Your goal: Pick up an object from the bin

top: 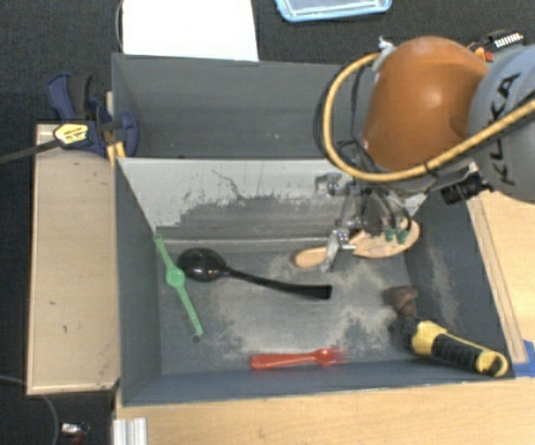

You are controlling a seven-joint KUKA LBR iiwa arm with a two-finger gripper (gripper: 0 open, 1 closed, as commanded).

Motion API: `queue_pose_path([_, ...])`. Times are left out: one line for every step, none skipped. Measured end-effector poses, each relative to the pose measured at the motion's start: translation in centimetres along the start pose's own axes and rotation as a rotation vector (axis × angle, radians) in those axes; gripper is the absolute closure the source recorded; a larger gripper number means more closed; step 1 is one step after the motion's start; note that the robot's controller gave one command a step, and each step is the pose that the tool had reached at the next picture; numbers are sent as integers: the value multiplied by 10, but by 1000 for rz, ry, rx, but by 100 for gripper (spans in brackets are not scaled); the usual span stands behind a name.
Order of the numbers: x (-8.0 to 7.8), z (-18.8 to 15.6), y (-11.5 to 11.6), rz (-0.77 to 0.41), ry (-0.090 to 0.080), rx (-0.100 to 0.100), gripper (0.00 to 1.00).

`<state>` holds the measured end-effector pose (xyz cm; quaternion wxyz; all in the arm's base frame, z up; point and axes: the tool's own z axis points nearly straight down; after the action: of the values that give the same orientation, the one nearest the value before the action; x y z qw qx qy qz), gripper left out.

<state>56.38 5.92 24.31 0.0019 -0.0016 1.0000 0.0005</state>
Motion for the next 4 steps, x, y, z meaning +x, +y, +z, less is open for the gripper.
queue_pose_path([-10, 83, 16, -31, -3, -1, 0])
queue_pose_path([-14, 175, 35, -41, 1, -1, 0])
queue_pose_path([-6, 172, 48, 7, -4, -1, 0])
queue_pose_path([-14, 171, 38, -27, -8, -2, 0])
